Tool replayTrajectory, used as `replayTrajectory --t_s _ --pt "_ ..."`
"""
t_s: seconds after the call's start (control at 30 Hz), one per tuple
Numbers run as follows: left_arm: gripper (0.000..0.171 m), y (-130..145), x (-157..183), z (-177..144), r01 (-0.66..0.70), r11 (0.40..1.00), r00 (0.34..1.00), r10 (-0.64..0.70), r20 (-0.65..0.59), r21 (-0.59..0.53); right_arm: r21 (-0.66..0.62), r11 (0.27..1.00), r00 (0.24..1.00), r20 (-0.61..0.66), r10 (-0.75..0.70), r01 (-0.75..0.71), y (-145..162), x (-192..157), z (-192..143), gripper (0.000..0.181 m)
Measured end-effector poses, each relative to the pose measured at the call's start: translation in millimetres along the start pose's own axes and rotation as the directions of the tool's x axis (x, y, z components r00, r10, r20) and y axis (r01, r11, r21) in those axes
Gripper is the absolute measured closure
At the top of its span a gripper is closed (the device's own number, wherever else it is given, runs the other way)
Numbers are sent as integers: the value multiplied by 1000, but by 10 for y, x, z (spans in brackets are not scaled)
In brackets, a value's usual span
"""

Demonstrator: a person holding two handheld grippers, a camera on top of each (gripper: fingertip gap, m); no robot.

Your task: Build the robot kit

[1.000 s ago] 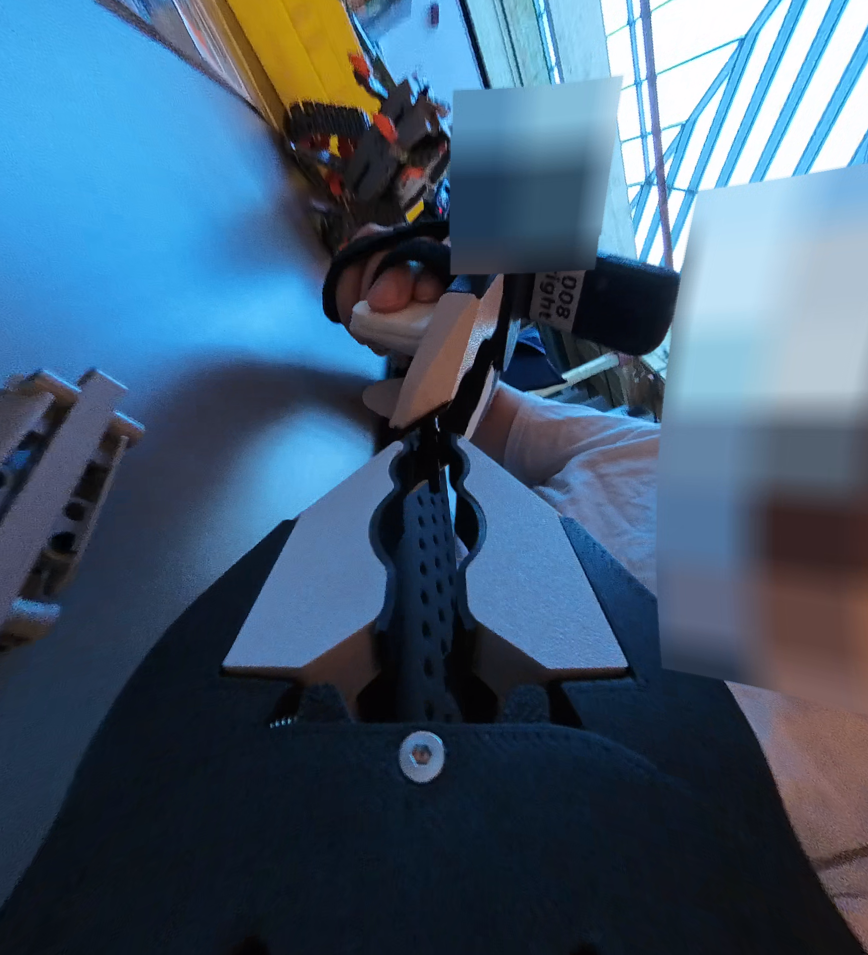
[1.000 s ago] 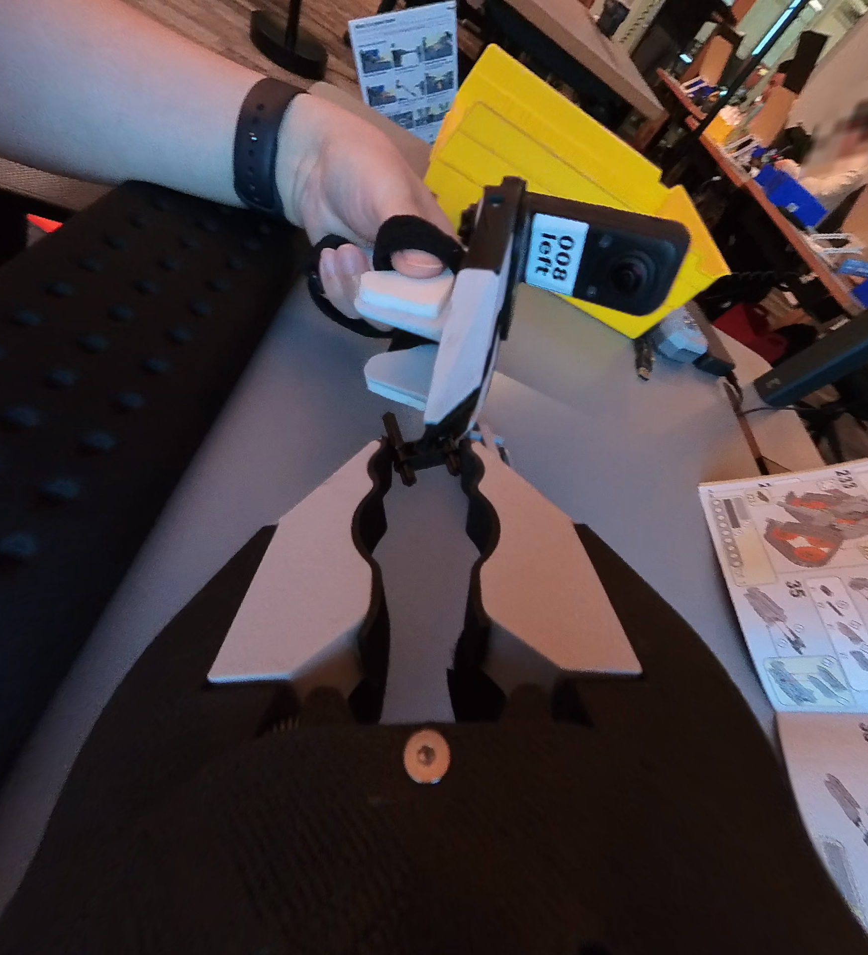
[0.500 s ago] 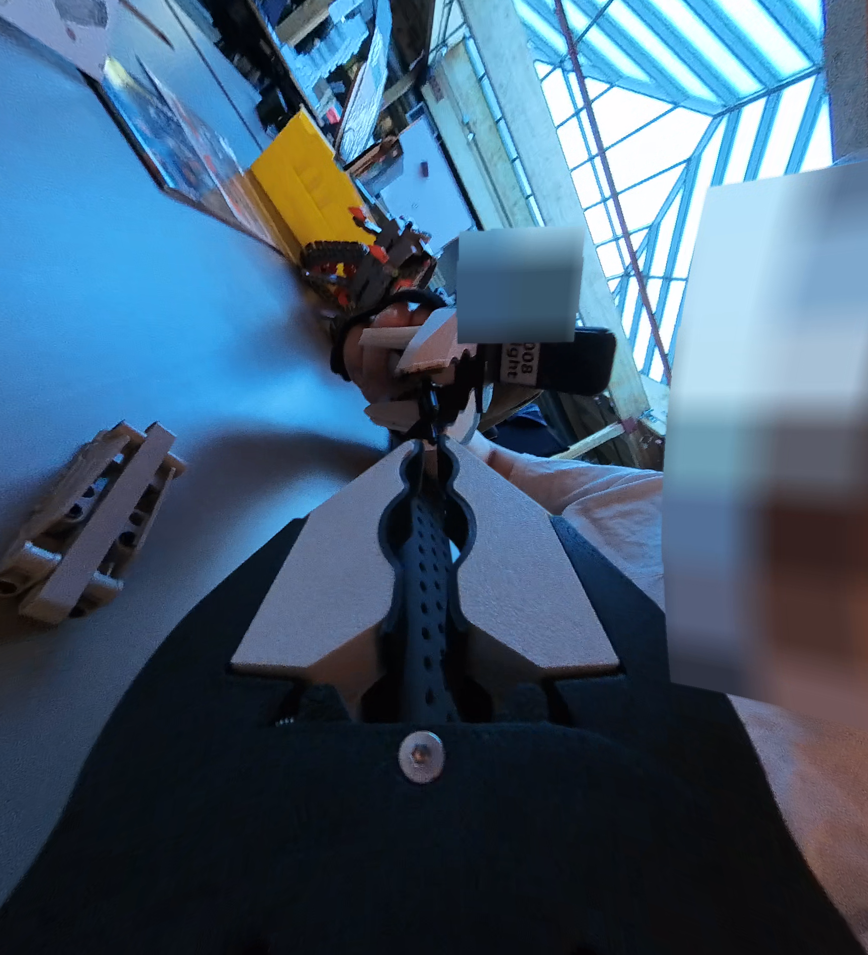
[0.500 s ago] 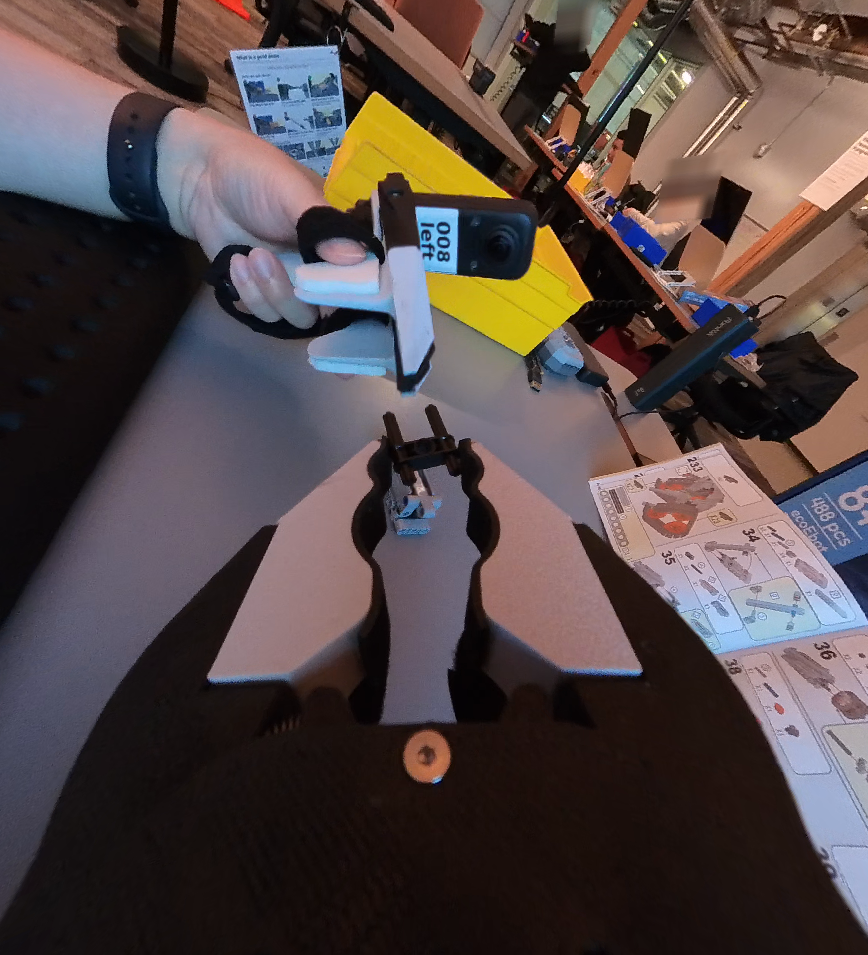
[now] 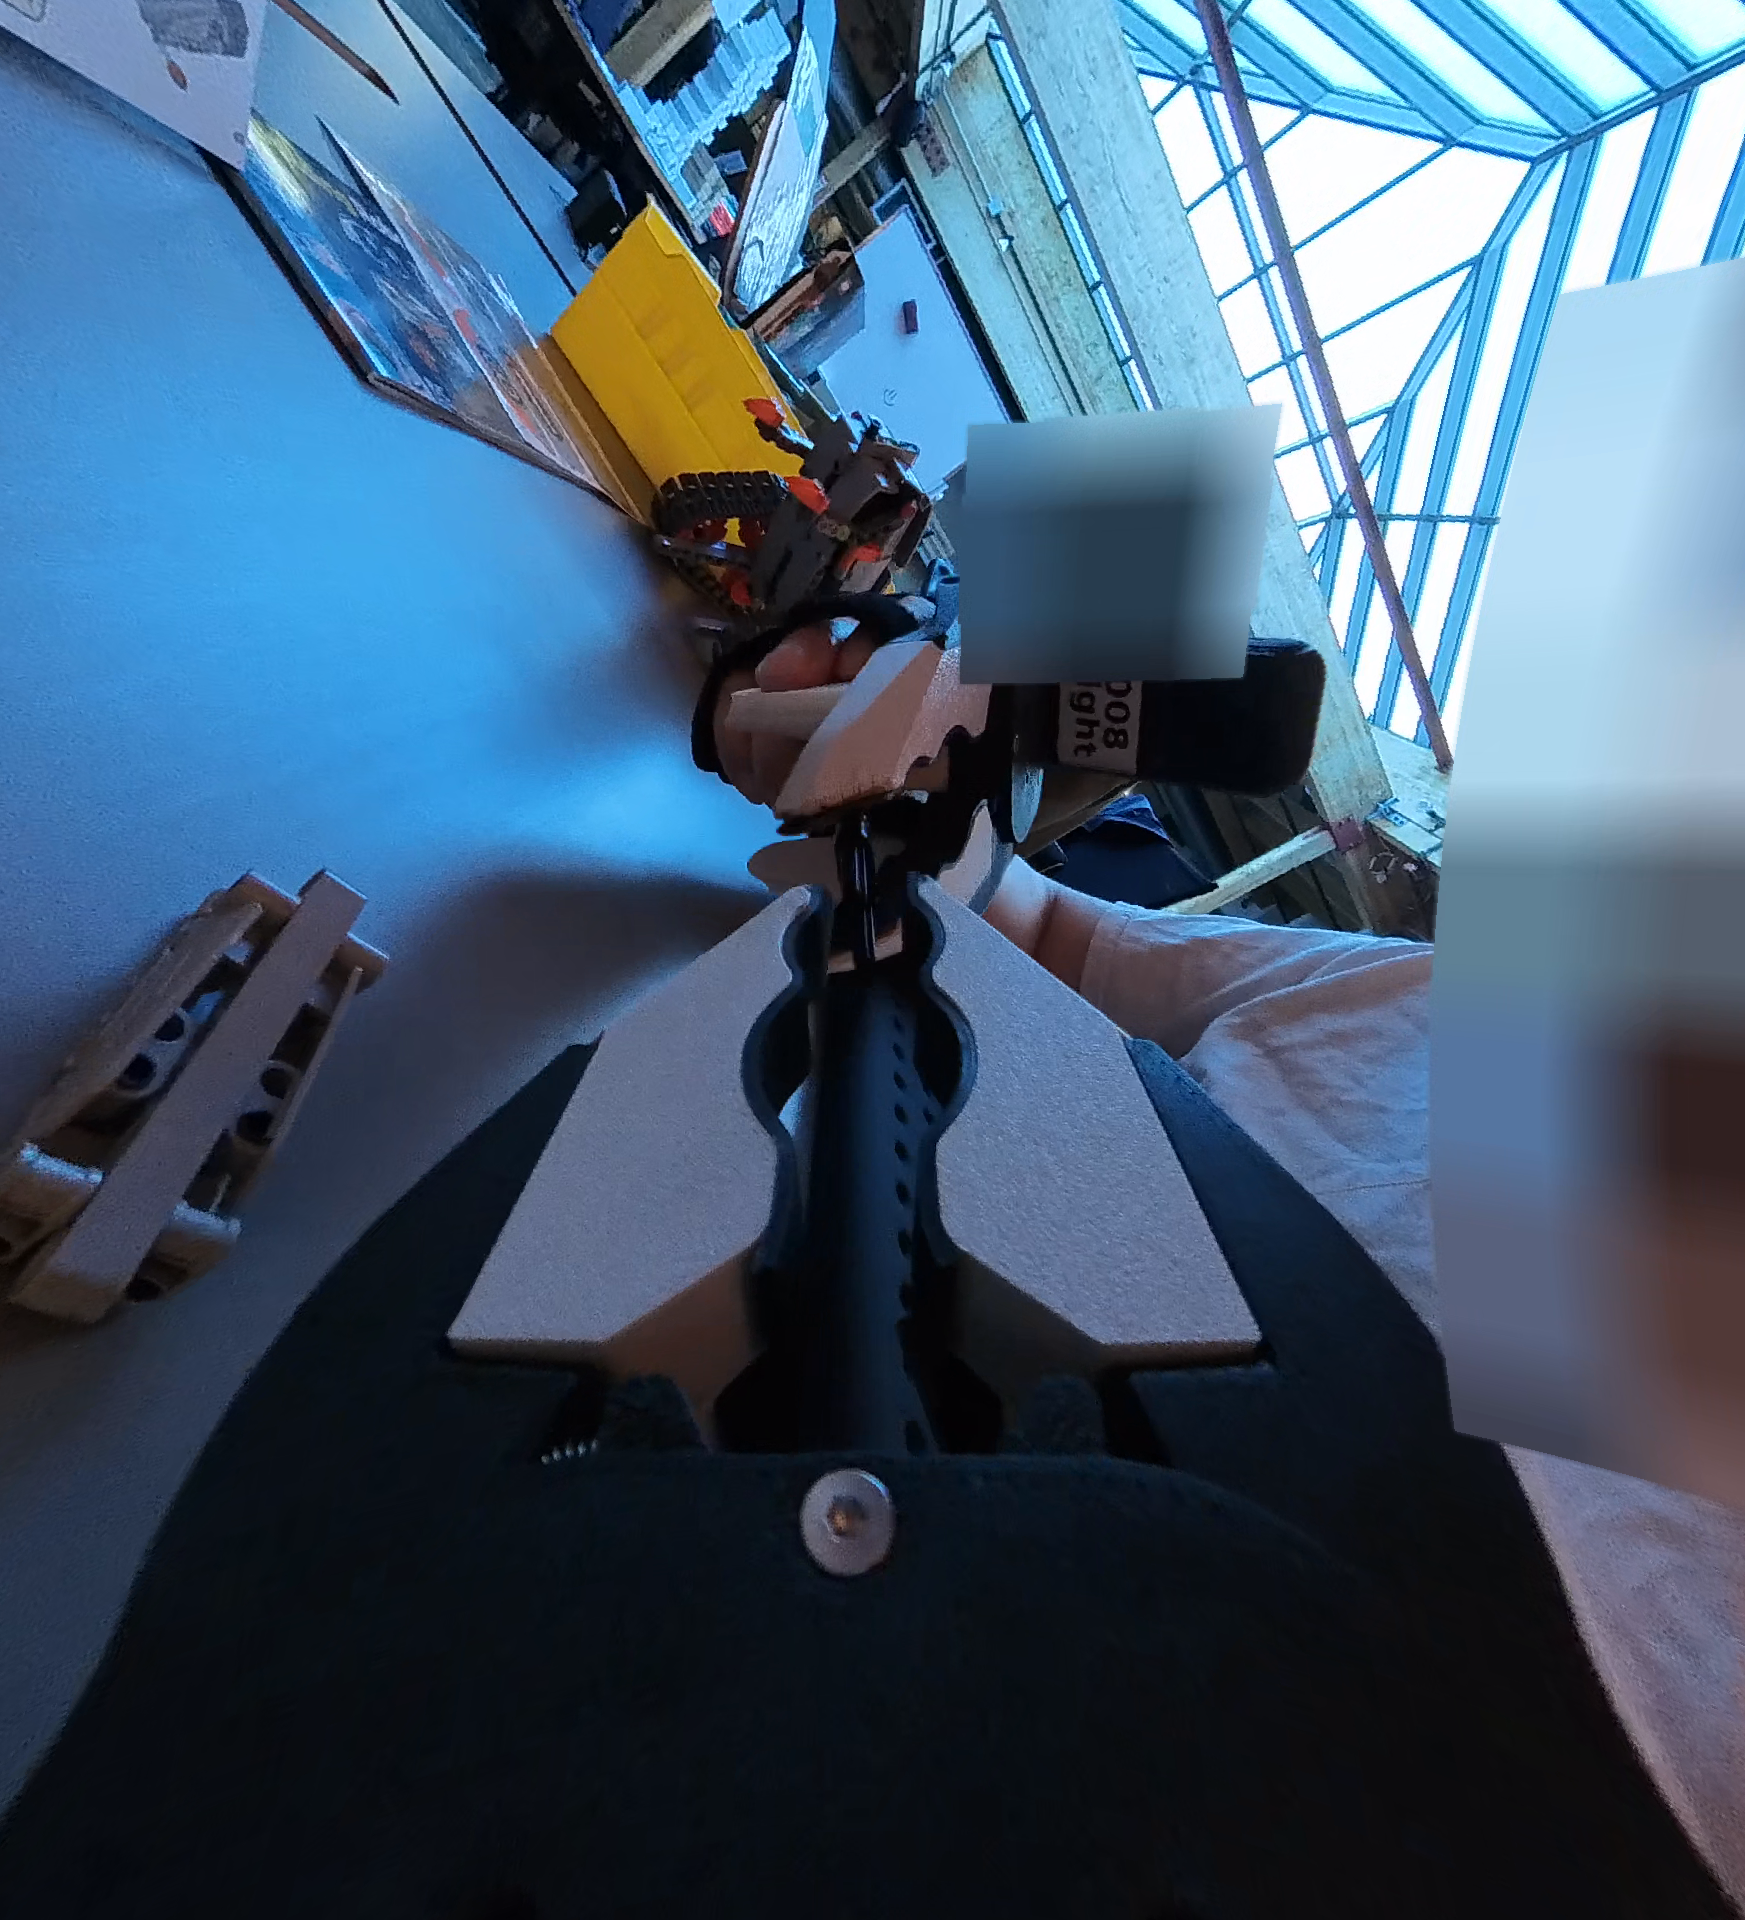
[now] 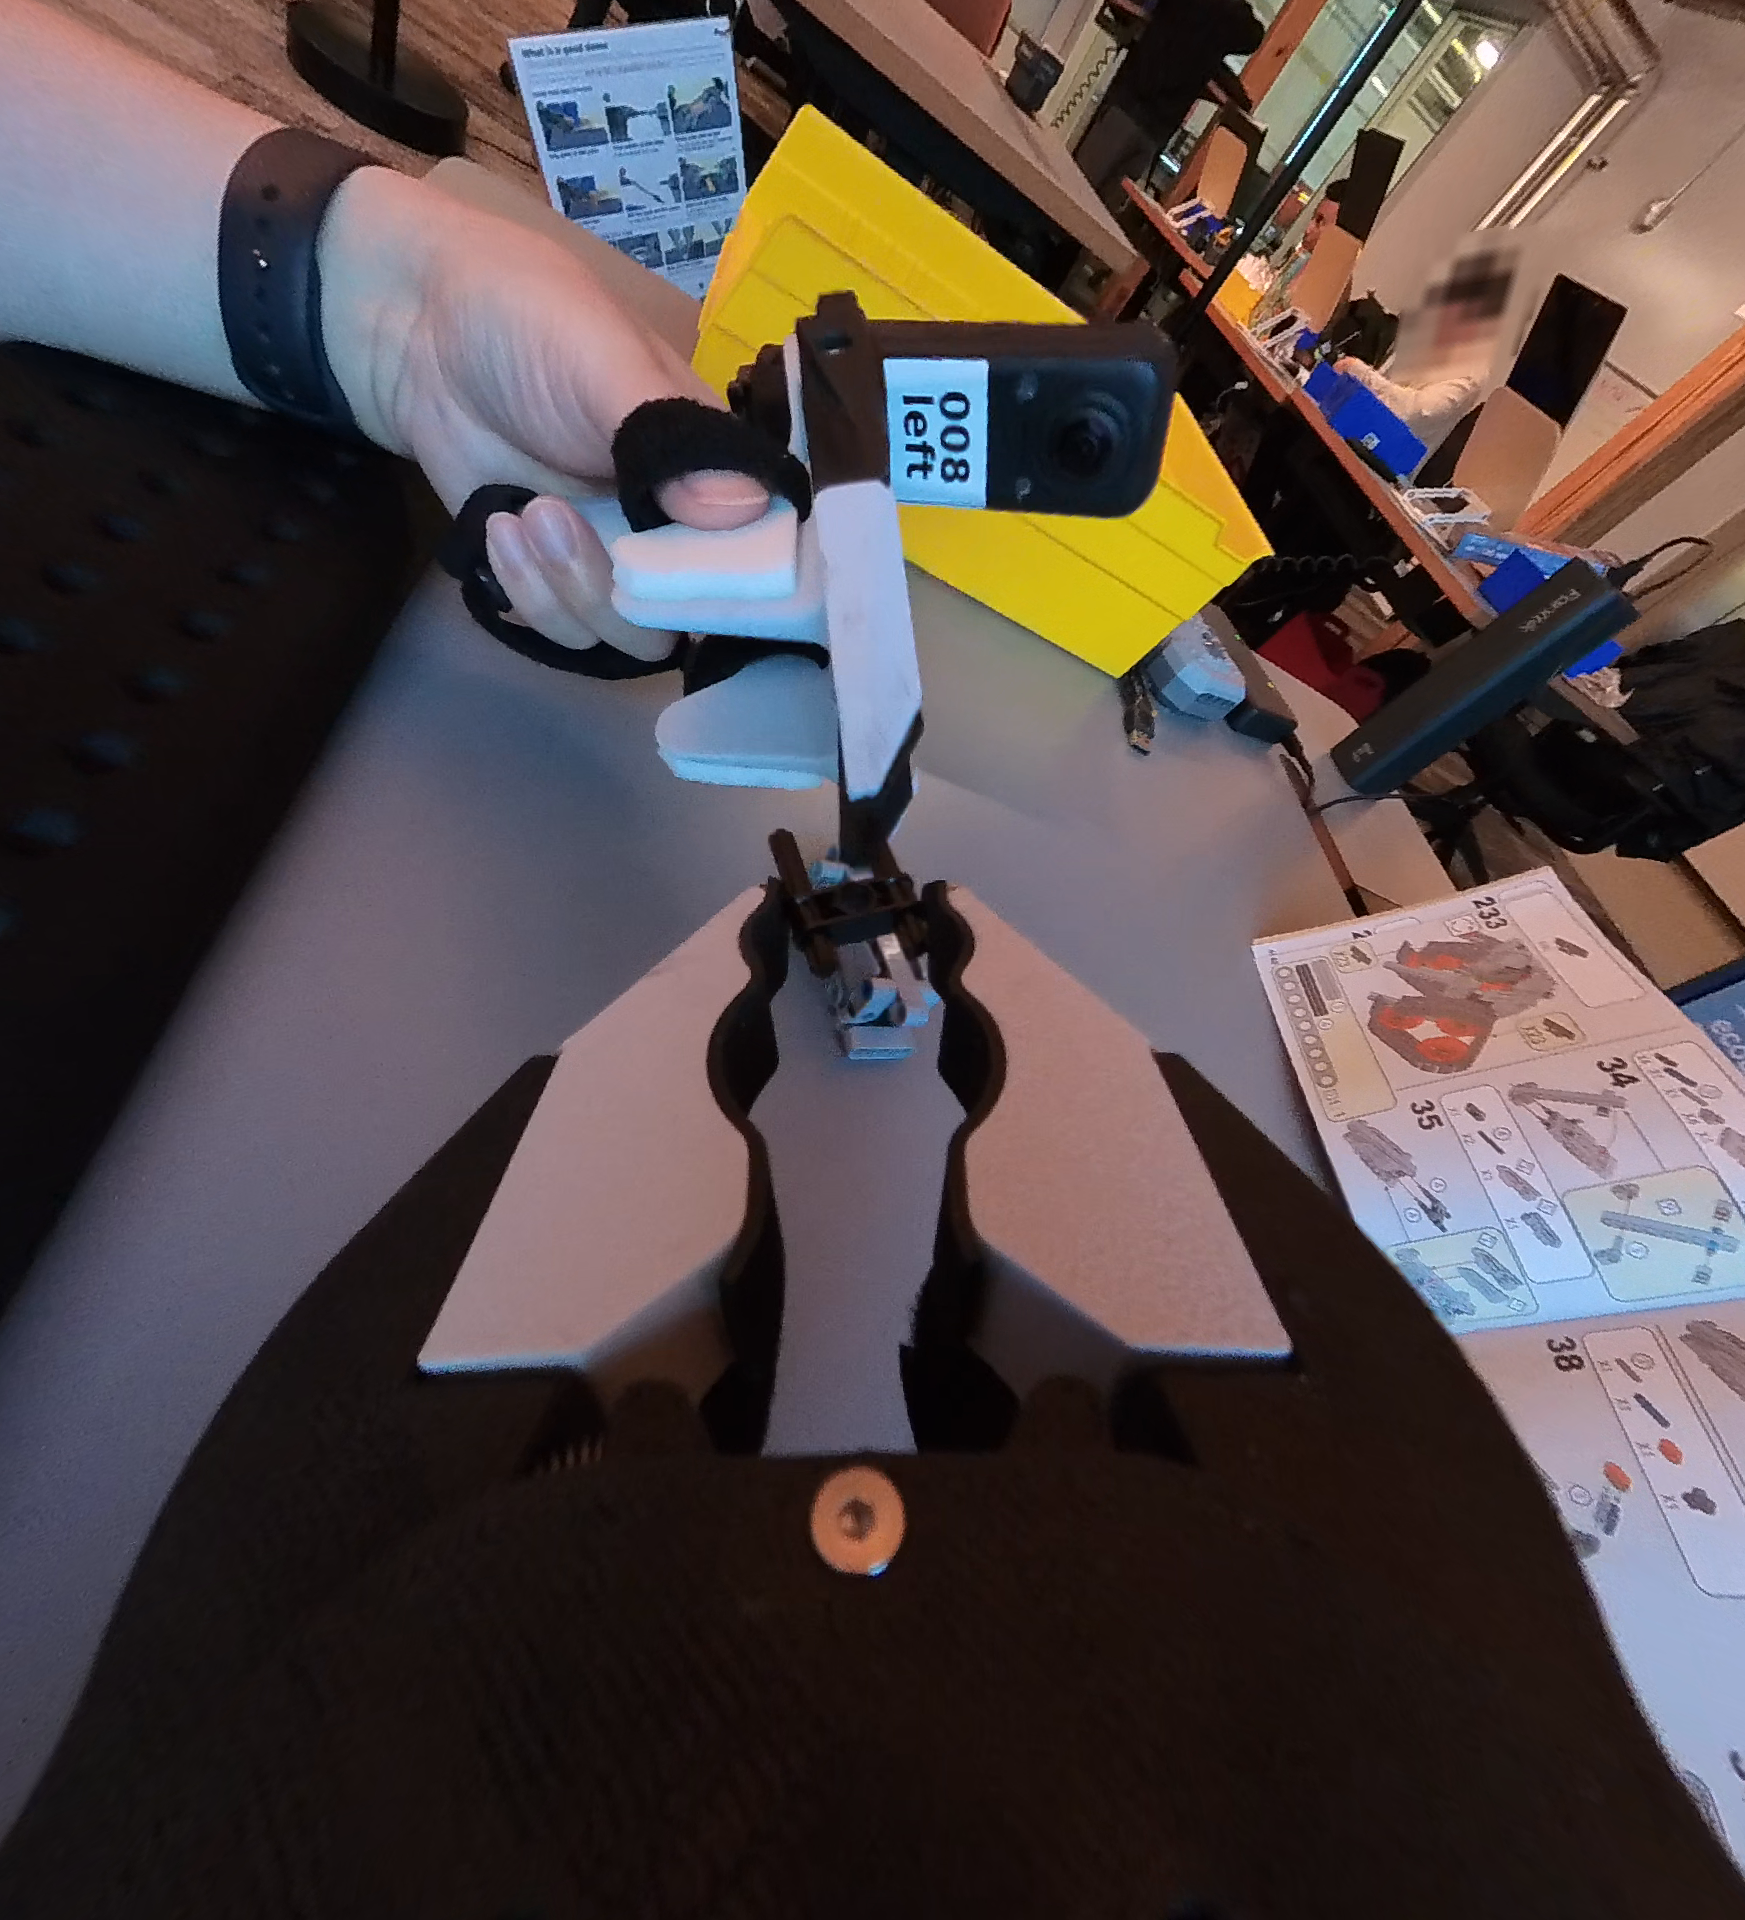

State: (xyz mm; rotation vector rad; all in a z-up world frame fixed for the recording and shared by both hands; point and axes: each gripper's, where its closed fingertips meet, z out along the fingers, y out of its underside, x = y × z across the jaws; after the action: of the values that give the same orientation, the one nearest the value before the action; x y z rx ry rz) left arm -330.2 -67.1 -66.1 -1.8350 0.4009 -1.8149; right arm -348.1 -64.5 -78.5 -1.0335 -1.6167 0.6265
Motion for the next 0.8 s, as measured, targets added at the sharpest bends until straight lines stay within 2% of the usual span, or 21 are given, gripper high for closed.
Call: replayTrajectory --t_s 0.23,0.33,0.4,0.43,0.5,0.57,0.6,0.7,0.8 --pt "170 58 -41 38 -14 999 1000 15 27 -38 9 1000 999 44 28 -29 7 -68 25 155" --pt "170 25 -52 14 -51 998 997 52 58 -25 31 980 973 129 193 -199 8 -70 8 146" --pt "171 2 -50 -7 -82 996 994 83 77 -18 26 910 891 217 399 -414 18 -18 -31 143" --pt "170 -9 -61 -15 -103 995 990 104 97 -16 11 842 810 282 515 -539 15 -1 -58 141" --pt "170 -57 -49 -26 -162 987 979 160 125 4 -36 662 602 383 701 -748 30 74 -104 141" --pt "170 -97 -64 -46 -208 978 966 202 163 16 -66 517 434 459 775 -853 21 121 -145 149" --pt "170 -104 -84 -53 -219 976 960 213 180 15 -75 471 386 470 794 -879 24 141 -145 149" --pt "170 -86 -87 -32 -222 975 959 217 181 4 -82 411 329 468 820 -908 0 161 -116 155" --pt "170 -89 -93 -22 -238 971 953 234 192 -1 -114 426 337 445 830 -898 39 95 -76 157"
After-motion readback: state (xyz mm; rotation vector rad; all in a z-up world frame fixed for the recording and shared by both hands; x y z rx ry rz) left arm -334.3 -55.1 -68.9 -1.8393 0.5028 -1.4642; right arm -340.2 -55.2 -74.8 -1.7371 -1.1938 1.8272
